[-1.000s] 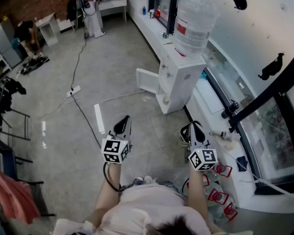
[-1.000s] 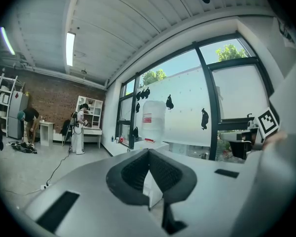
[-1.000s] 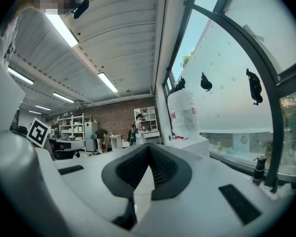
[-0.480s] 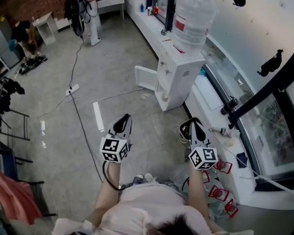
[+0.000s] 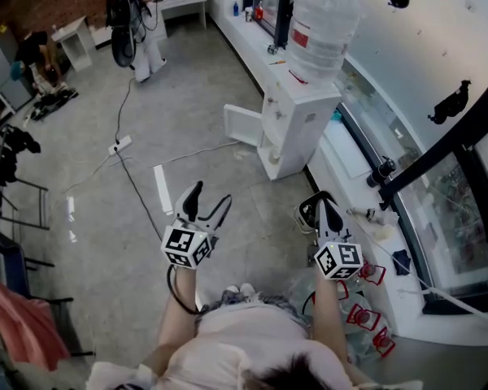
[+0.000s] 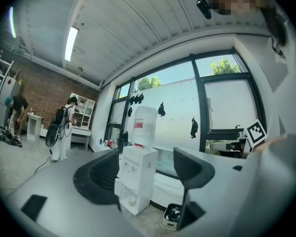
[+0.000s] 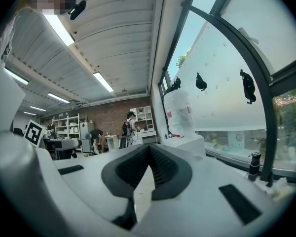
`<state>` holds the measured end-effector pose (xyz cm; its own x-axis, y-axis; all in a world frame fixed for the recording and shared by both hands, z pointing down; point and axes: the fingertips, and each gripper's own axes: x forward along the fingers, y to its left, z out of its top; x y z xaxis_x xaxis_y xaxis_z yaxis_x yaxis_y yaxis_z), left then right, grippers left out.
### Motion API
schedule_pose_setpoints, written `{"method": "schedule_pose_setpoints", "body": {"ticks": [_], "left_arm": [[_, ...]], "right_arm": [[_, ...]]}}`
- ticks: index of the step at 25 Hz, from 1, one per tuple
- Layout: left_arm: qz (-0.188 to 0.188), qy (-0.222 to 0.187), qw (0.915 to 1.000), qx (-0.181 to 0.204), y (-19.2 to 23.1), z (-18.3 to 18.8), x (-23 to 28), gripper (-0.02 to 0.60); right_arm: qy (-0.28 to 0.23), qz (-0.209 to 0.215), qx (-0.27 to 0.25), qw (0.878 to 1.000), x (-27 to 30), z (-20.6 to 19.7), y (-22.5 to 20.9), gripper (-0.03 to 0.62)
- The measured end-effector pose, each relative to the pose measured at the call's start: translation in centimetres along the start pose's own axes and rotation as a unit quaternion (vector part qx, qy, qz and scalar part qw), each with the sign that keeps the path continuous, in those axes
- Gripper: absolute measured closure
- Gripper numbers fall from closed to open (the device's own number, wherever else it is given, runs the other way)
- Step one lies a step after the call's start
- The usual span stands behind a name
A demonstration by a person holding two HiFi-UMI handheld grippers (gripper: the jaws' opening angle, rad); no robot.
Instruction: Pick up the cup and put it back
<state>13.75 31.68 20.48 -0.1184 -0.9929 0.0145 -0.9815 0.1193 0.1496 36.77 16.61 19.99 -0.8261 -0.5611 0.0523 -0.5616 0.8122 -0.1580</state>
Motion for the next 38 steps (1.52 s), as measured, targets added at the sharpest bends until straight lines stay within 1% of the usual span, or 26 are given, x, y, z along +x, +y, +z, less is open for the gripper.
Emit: {"method": "schedule_pose_setpoints", "body": {"ticks": [3,7,18,25,32,35,38], "left_arm": [[0.002,-0.009,0.9999,-0.006,0.5,0.1,-0.7,0.214],[0.003,-0.005,1.0000,-0.008,1.1,-0.4,-1.3,0.195],[0.001,-0.003,1.0000,-0.003,4.1,-0.6,-1.8,0.193],[0.005,0.003,1.0000,0.003,6.0,-0.8,-1.0,0.193],[0.018,0.002,0.9998,0.005,9.2,-0.9,1.5,0.192],[0.025,-0.003,0.9997,0.001,11.1,-0.8,3.9,0.192],[0.027,-0.010,0.9996,-0.006,13.1,-0.9,7.4,0.193]], "right_arm": [[0.001,0.001,0.001,1.000,-0.1,-0.2,0.4,0.577],[0.007,-0.002,0.004,1.000,-0.2,-0.8,0.9,0.577],[-0.003,-0.012,0.007,1.000,1.4,-1.6,3.2,0.577],[0.009,-0.013,0.017,1.000,3.1,-3.0,3.3,0.577],[0.006,0.001,0.014,1.000,7.9,-3.0,3.1,0.577],[0.008,0.005,0.013,1.000,10.8,-3.2,2.3,0.577],[0.008,0.005,0.013,1.000,14.5,-3.5,1.1,0.577]]}}
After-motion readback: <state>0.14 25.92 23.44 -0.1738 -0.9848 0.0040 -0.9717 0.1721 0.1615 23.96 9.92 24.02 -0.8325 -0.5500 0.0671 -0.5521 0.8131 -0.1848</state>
